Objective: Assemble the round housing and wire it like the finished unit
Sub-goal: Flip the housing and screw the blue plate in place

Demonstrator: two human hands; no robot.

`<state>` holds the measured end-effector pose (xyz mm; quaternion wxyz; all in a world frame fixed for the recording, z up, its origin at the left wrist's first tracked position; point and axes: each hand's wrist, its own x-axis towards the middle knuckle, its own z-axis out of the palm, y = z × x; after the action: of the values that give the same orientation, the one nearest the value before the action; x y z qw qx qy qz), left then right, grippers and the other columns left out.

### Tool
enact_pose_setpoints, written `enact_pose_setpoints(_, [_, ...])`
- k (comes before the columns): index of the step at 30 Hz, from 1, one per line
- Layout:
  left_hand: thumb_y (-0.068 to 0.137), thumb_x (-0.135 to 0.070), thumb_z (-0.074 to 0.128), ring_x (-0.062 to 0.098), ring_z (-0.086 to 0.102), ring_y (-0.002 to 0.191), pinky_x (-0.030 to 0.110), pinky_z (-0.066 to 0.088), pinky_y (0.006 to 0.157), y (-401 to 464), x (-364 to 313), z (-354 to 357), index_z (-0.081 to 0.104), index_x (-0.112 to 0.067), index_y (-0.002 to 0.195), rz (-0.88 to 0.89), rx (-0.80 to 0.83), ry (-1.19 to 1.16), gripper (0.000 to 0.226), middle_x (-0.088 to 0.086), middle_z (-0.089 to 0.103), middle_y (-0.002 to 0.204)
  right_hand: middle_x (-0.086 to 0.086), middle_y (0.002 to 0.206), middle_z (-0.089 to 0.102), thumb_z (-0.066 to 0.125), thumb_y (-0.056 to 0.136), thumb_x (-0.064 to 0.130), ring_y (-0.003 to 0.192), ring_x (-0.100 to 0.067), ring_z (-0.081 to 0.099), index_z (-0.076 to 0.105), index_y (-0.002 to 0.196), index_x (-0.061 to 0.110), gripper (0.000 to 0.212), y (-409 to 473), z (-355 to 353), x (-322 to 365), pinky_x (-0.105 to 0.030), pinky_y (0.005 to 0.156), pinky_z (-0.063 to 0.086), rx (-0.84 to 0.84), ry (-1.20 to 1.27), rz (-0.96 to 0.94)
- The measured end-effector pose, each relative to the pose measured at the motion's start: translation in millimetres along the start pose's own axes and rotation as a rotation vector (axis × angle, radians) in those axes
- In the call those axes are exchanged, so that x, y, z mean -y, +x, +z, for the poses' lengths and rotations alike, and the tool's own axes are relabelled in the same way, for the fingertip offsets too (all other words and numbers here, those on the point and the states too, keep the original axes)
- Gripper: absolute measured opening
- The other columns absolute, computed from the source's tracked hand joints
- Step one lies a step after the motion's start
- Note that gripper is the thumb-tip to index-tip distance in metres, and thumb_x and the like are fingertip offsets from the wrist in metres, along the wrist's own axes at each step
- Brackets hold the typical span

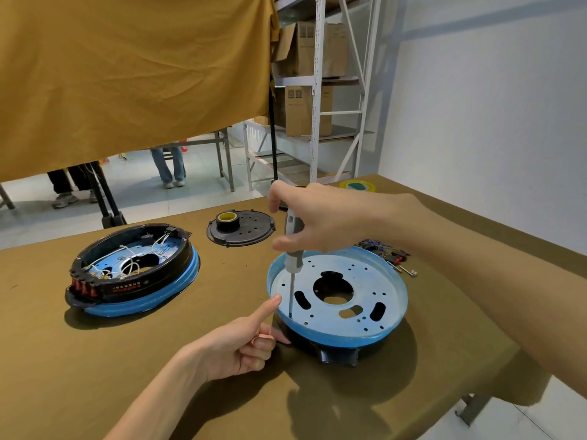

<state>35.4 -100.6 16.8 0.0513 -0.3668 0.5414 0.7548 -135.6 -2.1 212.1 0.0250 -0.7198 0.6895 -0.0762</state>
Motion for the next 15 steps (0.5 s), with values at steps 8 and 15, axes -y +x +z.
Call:
enact_pose_setpoints(8, [0.064,-0.077,0.072,0.012,0.022,0.058,0.022,0.025,0.049,-0.3,-0.1,-0.3,0.066,0.001,0.12,-0.003,-0.007,-0.008,0.096,0.0,0.026,0.07,0.004,0.085,0.066,0.068,0.091,0.054,0.075,-0.016,0.066,0.041,0.119,0.026,0.048,-2.1,-0.6,-1.9,-0.032,0.058,0.05,0.005,-0.017,0.025])
enact_pose_setpoints(15, [0.061,-0.076,0.073,0.012,0.023,0.056,0.021,0.027,0.048,-2.2,-0.7,0.5,0.066,0.0,0.118,-0.007,0.0,0.0,0.096,0.0,0.027,0.068,0.001,0.086,0.064,0.058,0.1,0.05,0.065,-0.012,0.064,0.044,0.117,0.024,0.034,1.2,2.1,-4.9,-0.029,0.055,0.052,-0.074,-0.054,0.019])
